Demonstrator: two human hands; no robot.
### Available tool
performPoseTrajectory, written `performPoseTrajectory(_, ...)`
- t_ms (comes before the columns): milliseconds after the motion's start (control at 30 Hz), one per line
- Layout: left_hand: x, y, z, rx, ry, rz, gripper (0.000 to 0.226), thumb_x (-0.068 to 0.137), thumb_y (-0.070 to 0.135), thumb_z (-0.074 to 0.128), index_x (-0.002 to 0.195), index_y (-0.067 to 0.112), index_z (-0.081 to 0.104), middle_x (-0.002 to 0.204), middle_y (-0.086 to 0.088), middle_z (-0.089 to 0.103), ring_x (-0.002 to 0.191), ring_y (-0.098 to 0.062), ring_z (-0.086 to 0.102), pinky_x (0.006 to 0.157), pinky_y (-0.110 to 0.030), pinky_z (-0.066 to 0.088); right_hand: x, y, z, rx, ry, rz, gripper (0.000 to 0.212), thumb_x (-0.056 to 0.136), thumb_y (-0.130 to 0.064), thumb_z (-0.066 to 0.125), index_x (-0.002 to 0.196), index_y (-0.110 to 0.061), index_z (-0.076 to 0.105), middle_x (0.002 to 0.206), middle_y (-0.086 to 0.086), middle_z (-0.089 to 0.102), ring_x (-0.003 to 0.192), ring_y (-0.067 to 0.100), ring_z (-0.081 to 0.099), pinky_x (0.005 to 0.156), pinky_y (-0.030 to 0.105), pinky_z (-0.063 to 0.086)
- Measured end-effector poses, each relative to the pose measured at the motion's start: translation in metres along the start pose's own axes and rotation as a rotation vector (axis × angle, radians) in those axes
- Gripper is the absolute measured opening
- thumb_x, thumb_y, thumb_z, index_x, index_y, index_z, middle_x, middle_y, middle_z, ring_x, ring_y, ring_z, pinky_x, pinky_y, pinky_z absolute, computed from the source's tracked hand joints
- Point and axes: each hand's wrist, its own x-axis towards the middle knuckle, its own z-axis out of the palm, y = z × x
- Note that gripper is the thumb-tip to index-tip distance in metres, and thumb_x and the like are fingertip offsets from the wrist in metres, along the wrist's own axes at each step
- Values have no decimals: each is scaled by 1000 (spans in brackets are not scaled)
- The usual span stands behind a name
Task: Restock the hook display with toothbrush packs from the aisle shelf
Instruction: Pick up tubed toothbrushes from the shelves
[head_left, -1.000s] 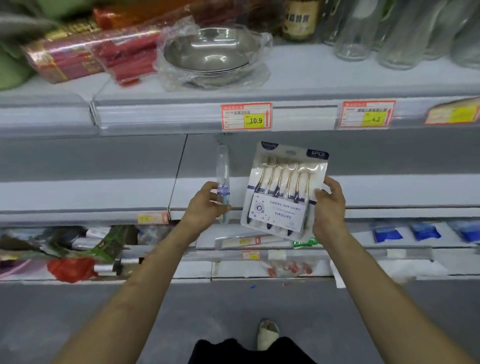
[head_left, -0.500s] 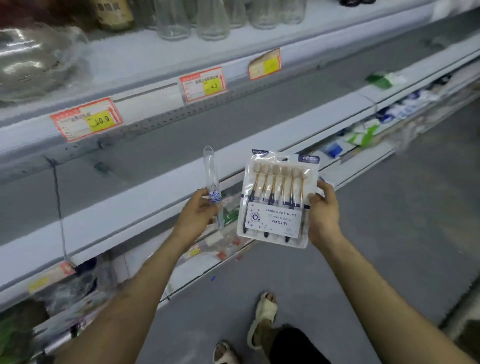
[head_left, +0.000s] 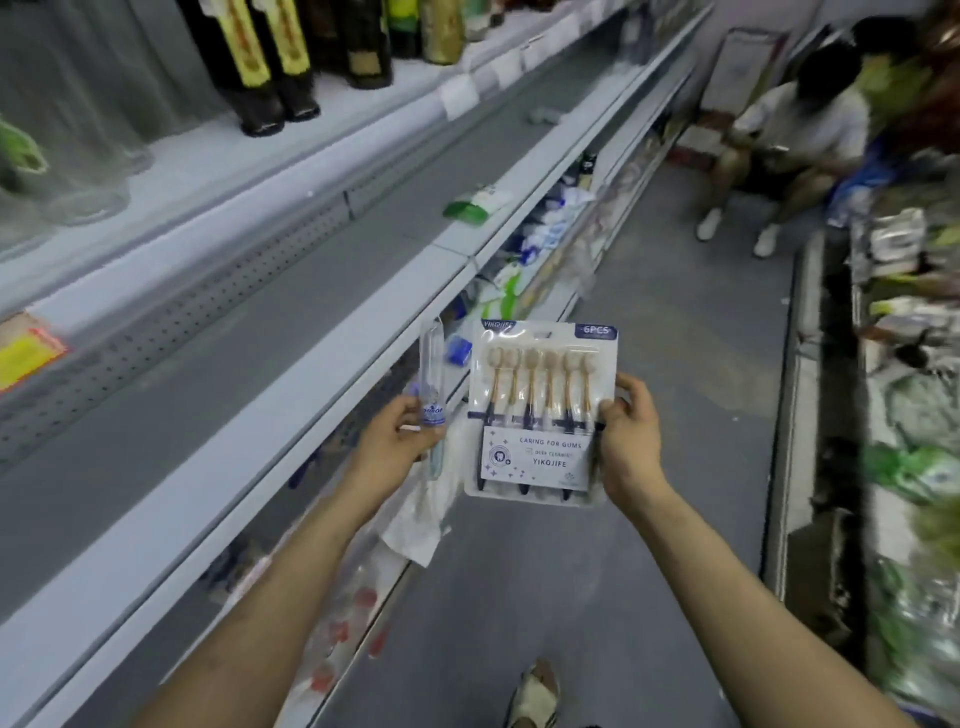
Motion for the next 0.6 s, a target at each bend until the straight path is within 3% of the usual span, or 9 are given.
performPoseTrajectory(67, 36, 24, 40, 0, -19, 35, 32, 86, 21, 83, 113, 28, 68, 111, -1, 73, 95, -17, 70, 85, -35, 59, 42, -16, -27, 9, 37, -41, 36, 102, 4, 43, 127, -14, 61, 107, -6, 71, 89, 1, 69, 74, 13, 54)
performPoseTrajectory(133, 70, 44, 79, 4, -48, 55, 35, 78, 35, 82, 111, 35, 69, 109, 3, 74, 100, -20, 72, 90, -40, 60, 81, -32, -53, 31, 94, -65, 35, 102, 5, 42, 127, -11, 60, 101, -7, 70, 83, -1, 68, 69, 8, 50)
performPoseTrajectory(200, 101, 65, 117, 5, -83, 85, 32, 80, 36, 80, 110, 38, 71, 107, 7, 74, 101, -21, 73, 88, -37, 61, 115, -45, -77, 49, 153, -85, 34, 103, 7, 41, 125, -12, 58, 98, -8, 68, 74, -11, 65, 65, 6, 48)
performPoseTrajectory(333, 176, 108, 187, 28, -174, 140, 25, 95, 15, 75, 107, 36, 67, 104, 8, 72, 89, -10, 70, 69, -19, 53, 187, -62, -119, 80, 260, -100, 34, 105, 4, 41, 125, -17, 58, 88, -15, 75, 77, -8, 68, 67, 12, 52)
performPoseTrajectory(400, 221, 125, 220, 28, -209, 165, 28, 95, 10, 74, 106, 34, 66, 103, 6, 71, 87, -11, 69, 74, -23, 57, 226, -64, -135, 104, 318, -89, 35, 105, 3, 41, 126, -19, 58, 90, -19, 76, 82, -2, 70, 70, 16, 54)
performPoseTrajectory(500, 294, 151, 269, 43, -305, 198, 29, 95, 10, 74, 120, 23, 67, 107, 3, 72, 92, -11, 69, 77, -22, 59, 287, -69, -152, 106, 431, -80, 35, 104, 3, 41, 128, -17, 58, 96, -15, 76, 86, -2, 70, 74, 18, 53)
performPoseTrajectory(600, 364, 176, 317, 48, -388, 219, 28, 94, 14, 77, 116, 30, 69, 107, 4, 73, 97, -13, 70, 86, -29, 59, 348, -77, -161, 105, 503, -73, 33, 105, 3, 42, 129, -14, 57, 107, -3, 74, 88, 0, 70, 74, 19, 54)
